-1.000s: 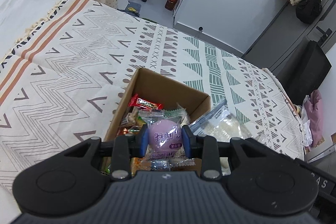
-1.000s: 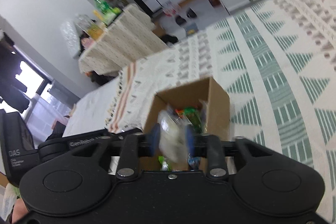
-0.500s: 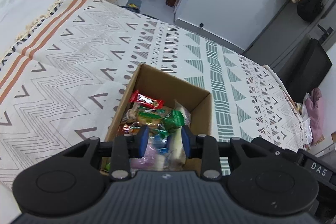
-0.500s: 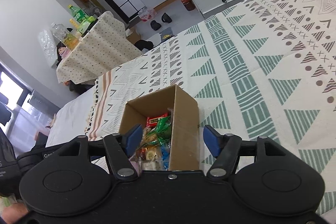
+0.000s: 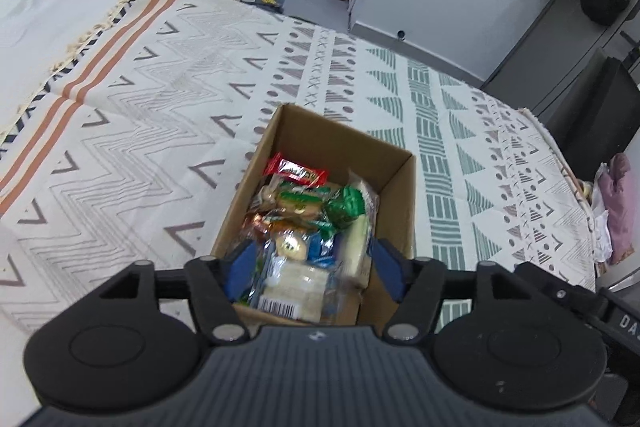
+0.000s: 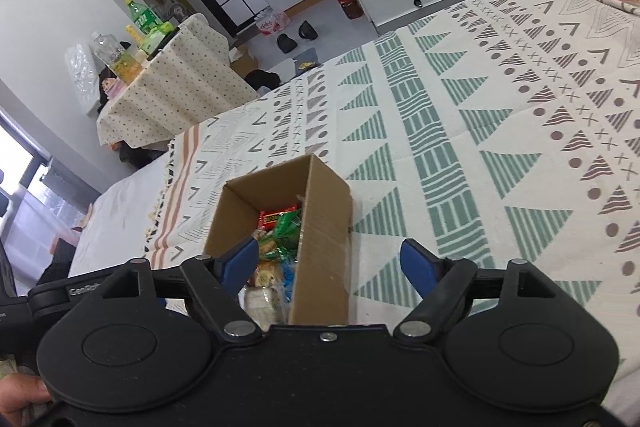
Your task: Organize snacks
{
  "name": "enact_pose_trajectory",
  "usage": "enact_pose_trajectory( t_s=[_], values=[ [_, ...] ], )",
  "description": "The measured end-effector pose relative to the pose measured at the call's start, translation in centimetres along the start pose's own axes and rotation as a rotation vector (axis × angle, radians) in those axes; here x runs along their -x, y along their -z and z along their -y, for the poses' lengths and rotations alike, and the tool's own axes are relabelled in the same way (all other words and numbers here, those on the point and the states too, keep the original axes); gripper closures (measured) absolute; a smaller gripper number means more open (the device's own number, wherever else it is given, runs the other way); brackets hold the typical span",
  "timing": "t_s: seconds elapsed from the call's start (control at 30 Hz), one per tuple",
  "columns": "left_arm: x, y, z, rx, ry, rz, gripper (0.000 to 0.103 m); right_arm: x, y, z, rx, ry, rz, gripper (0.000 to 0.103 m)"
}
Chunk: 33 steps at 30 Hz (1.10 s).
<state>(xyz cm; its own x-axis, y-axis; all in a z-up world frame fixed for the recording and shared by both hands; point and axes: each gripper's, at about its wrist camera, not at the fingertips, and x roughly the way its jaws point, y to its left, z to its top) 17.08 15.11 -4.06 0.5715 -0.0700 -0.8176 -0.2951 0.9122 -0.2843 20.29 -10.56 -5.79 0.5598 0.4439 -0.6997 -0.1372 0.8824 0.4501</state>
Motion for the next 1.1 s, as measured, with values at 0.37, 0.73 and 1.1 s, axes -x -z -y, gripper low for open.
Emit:
enact_pose_trajectory(
  t_s=[0.37, 0.73, 1.1],
  values=[
    [1.7, 0.7, 1.4, -0.021, -0.022, -0.016, 0.026, 3.4, 0.0, 1.4, 0.022, 0.065, 0.042, 0.009],
    [4.0, 1.7, 3.4, -0.046, -0.058, 0.005, 0.006, 7.7, 0.3, 1.8, 0.073, 0.08, 0.085, 0.0],
    [7.8, 4.0, 5.7, -0.143, -0.021, 0.054, 0.0, 12.2, 1.7, 2.7, 0.089, 0.102, 0.135, 0.0]
  ],
)
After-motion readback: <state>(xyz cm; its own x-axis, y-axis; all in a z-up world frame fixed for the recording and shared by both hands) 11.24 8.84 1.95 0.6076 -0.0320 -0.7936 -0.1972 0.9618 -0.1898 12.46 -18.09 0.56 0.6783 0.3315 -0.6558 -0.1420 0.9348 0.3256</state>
